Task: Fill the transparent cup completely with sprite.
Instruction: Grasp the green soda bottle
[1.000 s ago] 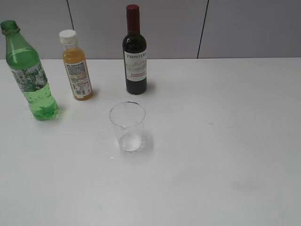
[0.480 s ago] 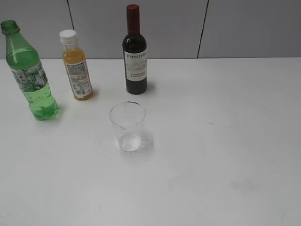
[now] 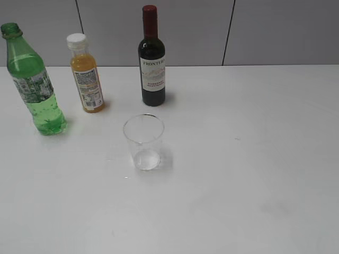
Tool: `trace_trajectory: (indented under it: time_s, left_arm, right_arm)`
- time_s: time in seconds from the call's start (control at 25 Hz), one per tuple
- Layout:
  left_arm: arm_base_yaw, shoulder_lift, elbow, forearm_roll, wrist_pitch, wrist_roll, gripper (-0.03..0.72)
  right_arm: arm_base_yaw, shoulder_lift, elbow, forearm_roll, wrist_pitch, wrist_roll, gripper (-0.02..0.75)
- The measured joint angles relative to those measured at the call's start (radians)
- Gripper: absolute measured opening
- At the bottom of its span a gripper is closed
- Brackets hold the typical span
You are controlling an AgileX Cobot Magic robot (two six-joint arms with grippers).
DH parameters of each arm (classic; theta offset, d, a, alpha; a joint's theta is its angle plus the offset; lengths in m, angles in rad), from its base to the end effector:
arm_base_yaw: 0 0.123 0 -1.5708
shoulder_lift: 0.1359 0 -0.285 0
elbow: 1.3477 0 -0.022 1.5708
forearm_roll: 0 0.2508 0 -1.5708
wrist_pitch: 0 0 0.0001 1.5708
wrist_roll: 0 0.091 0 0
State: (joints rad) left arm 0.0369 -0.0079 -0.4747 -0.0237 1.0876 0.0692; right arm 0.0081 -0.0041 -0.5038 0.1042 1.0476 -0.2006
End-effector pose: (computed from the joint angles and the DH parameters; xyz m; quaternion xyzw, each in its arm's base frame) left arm -0.0043 -0.0021 0.2681 0.0145 0.8644 0.0148 0.5024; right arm -0.0057 0.0082 0.2797 -0.0900 0.8418 0.0009 0.5323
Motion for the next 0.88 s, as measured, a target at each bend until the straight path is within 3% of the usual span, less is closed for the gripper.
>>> trace_trajectory:
  time_s: [0.16,0.44,0.88]
  left_arm:
    - [0.000,0.000,0.000,0.000,0.000,0.000,0.237]
    - [0.000,0.000,0.000,0.000,0.000,0.000,0.237]
    - [0.000,0.000,0.000,0.000,0.000,0.000,0.237]
  right_arm:
    - [0.003,0.000,0.000,0.013,0.000,-0.001,0.582]
    - [0.085,0.000,0.000,0.016,0.000,0.001,0.582]
    - [0.085,0.000,0.000,0.019,0.000,0.002,0.582]
